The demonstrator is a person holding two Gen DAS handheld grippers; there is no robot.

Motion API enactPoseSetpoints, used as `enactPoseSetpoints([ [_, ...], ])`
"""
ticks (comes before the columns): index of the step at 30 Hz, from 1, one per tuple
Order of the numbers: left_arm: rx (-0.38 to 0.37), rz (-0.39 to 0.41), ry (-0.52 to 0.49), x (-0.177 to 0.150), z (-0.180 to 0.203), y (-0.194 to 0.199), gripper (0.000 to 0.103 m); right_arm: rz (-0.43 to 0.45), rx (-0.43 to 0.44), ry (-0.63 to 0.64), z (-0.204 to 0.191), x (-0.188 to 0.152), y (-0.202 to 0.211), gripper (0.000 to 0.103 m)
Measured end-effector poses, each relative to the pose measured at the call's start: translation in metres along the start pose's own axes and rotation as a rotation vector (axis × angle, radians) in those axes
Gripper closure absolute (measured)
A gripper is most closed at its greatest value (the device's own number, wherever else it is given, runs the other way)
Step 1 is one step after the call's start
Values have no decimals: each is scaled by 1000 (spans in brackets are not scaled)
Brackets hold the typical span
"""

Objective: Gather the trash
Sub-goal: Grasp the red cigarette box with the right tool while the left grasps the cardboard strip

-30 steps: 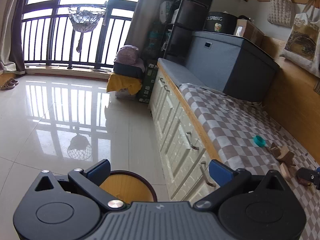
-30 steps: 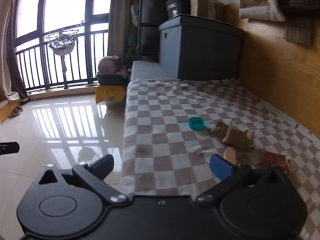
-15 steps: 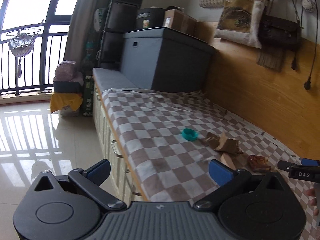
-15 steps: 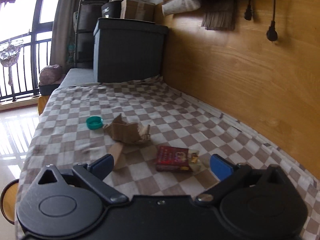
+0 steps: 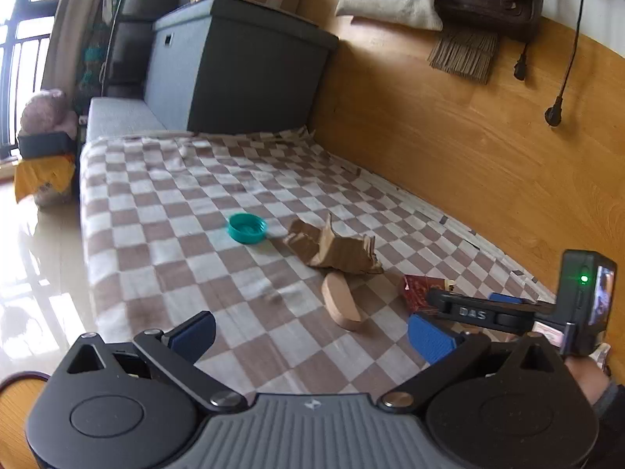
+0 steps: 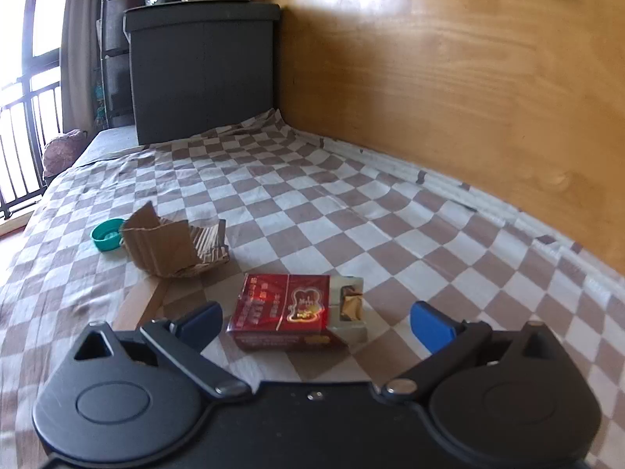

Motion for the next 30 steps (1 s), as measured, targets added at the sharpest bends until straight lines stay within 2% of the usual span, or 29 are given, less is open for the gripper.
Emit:
enactPoseSetpoints([
  [7, -12, -45, 43, -1, 9, -36, 0, -21, -11, -45, -4, -1, -37, 0],
  [11, -18, -52, 46, -1, 19, -58, 0, -50, -60, -50, -3, -6, -51, 0],
  [14, -32, -63, 49, -1, 29, -75, 1, -66, -47, -76, 1, -8, -56, 0],
  [17, -25, -69, 43, -2, 37, -91, 9, -58, -26, -86, 3, -8, -55, 2],
  [19, -7, -68, 33, -1, 43, -100, 11, -48, -23, -91, 5, -8, -53, 12],
  [20, 3, -66, 26, -1, 45, -104, 12, -42, -25, -94, 6, -8, -51, 13],
  [25, 57, -70, -2, 2, 52, -124, 21, -45, -16, -72, 7, -8, -45, 15],
  [30, 124, -74, -72, 1, 61, -142, 36, -43, -20, -72, 10, -9, -43, 15],
])
Point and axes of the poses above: each gripper's, at about its wrist camera, not at the fingertips, and y roughly against the way its jaws point, z to its right, x to its top, the point moved 5 cm from there along -y, roughly the way its jaws point, and after that the axes turned 7 degrees about x, right-handed, at the moved point
